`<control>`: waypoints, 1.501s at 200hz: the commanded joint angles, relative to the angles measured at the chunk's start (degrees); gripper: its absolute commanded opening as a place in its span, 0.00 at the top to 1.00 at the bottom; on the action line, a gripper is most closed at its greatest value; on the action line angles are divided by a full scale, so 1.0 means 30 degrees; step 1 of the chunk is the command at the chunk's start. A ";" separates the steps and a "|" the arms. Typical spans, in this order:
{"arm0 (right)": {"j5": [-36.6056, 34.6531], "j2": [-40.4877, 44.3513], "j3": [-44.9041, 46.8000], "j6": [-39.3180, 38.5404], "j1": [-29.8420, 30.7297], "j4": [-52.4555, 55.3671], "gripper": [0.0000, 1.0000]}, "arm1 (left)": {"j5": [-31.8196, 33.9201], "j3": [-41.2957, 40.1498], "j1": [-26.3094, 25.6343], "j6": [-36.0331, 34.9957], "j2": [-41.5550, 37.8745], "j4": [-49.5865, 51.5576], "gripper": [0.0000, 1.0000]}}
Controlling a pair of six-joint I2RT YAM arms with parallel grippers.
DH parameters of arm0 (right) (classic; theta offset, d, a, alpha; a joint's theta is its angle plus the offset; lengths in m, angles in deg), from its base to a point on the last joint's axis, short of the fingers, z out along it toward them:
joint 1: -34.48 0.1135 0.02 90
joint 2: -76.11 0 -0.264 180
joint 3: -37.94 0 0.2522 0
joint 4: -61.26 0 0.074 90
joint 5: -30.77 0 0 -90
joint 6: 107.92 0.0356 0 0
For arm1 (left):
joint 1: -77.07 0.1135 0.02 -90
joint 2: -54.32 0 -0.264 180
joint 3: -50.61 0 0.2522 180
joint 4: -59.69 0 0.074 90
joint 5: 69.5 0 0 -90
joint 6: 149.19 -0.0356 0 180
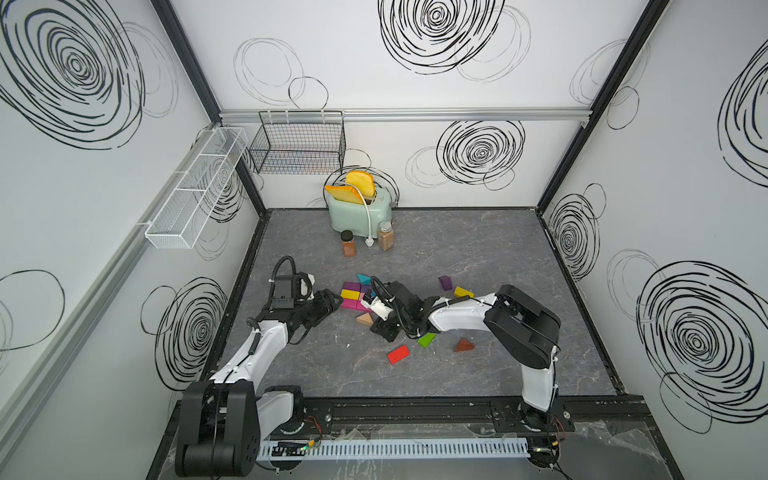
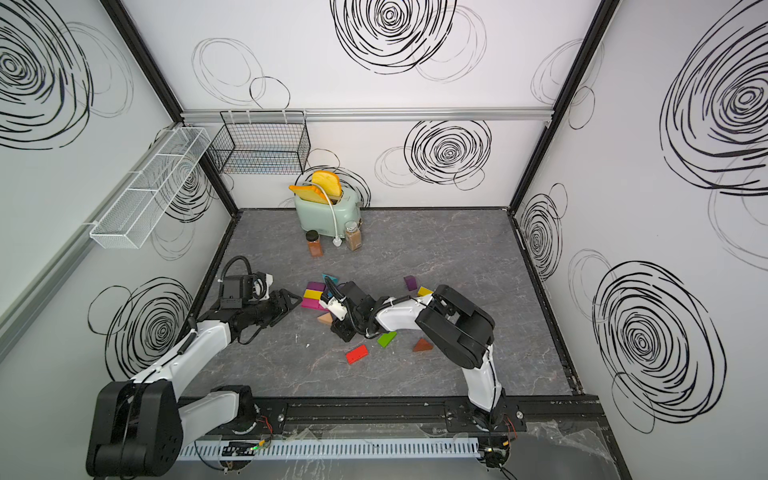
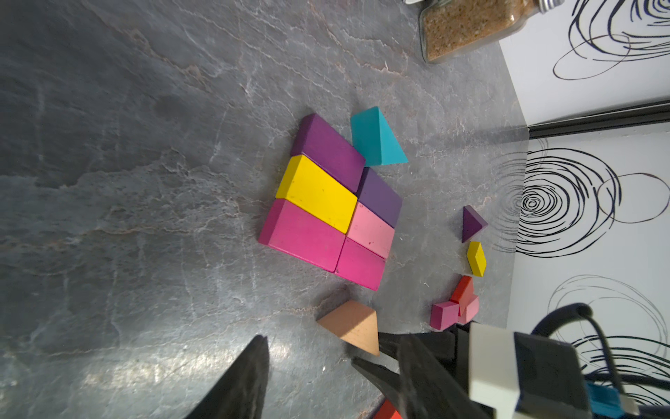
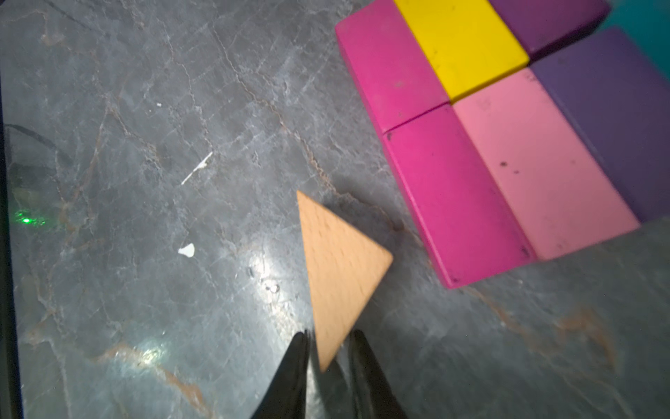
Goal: Assemble a piece of candy with building blocks
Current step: Assemble the building block at the center of the board.
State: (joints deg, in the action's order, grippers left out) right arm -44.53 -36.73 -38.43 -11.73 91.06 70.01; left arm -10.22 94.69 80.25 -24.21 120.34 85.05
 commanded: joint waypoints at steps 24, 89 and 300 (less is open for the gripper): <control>-0.0271 -0.0682 -0.0625 -0.0176 0.0031 0.0090 0.77 | -0.0160 -0.0089 0.0422 -0.0323 -0.0067 -0.0663 0.39; -0.0329 -0.1403 -0.1791 -0.0708 -0.0021 0.0644 0.82 | -0.0202 -0.0177 0.0471 -0.0264 -0.0037 -0.0800 0.42; -0.0094 -0.1848 -0.2737 -0.0531 -0.0034 0.0862 0.74 | -0.0190 -0.0104 0.0621 -0.0323 0.0070 -0.0745 0.28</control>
State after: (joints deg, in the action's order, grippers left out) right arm -44.81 -42.26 -46.14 -13.02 91.01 70.95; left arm -10.39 94.67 81.38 -24.51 120.34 84.88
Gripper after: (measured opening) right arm 0.230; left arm 0.676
